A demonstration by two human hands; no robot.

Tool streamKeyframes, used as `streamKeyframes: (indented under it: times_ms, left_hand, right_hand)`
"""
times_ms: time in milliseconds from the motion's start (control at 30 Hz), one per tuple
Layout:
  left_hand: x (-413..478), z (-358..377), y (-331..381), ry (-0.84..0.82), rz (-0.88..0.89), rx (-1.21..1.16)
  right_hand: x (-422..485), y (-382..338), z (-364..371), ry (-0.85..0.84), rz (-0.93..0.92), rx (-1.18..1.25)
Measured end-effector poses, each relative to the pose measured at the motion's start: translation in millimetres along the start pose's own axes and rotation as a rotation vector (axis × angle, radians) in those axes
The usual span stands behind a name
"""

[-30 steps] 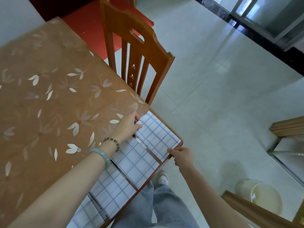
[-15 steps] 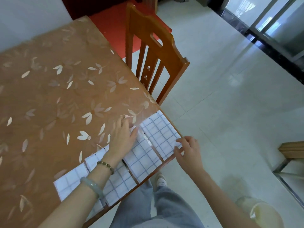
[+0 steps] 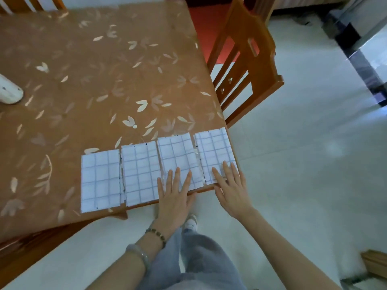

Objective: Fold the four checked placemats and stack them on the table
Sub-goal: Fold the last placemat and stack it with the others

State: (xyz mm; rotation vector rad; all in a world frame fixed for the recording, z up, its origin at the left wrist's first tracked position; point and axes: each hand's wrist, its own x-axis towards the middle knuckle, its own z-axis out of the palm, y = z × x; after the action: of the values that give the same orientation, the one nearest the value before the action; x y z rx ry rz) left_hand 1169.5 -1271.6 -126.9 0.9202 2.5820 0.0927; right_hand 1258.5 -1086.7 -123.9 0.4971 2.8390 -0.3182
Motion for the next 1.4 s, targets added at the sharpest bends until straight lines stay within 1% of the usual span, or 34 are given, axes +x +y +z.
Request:
streamKeyframes:
  times_ms: [200, 367, 633, 700, 800, 867, 933, 1000, 1067, 1233, 1400]
  left_hand:
    - [-6, 25, 14, 0.039, 0.075, 0.052]
    - [-1, 33, 16, -0.004, 0.046, 0.072]
    - [5, 37, 19, 0.034, 0.038, 0.043]
    - [5, 36, 20, 0.066, 0.043, 0.047]
    - [-3, 26, 13, 0.158, 0.041, 0.042]
    - [-16, 19, -2, 0.231, -0.023, 0.006]
    - [-33, 17, -25, 0.268, -0.109, -0.022]
    - [-48, 21, -46, 0.251, -0.151, -0.02]
    - [-59, 27, -62, 0.2, -0.16, -0.007]
    - [-65, 36, -82, 0.105, -0.145, 0.003]
    - [-60, 35, -85, 0.089, -0.156, -0.013]
  right_hand:
    - [-9, 8, 13, -0.024, -0.058, -0.092]
    - [-10, 15, 22, -0.063, -0.059, -0.125]
    - [-3, 17, 26, -0.059, -0.073, -0.127]
    - [-4, 17, 21, -0.048, -0.069, -0.12]
    - [-5, 1, 6, 0.038, -0.091, -0.085]
    - [-4, -22, -1, 0.092, -0.159, -0.059]
    - [-2, -47, 1, 0.087, -0.246, -0.079]
    - [0, -66, 10, 0.039, -0.306, -0.125]
    - [2, -78, 19, 0.001, -0.318, -0.173]
    - [3, -86, 35, -0.109, -0.299, -0.213]
    - [2, -89, 35, -0.161, -0.246, -0.188]
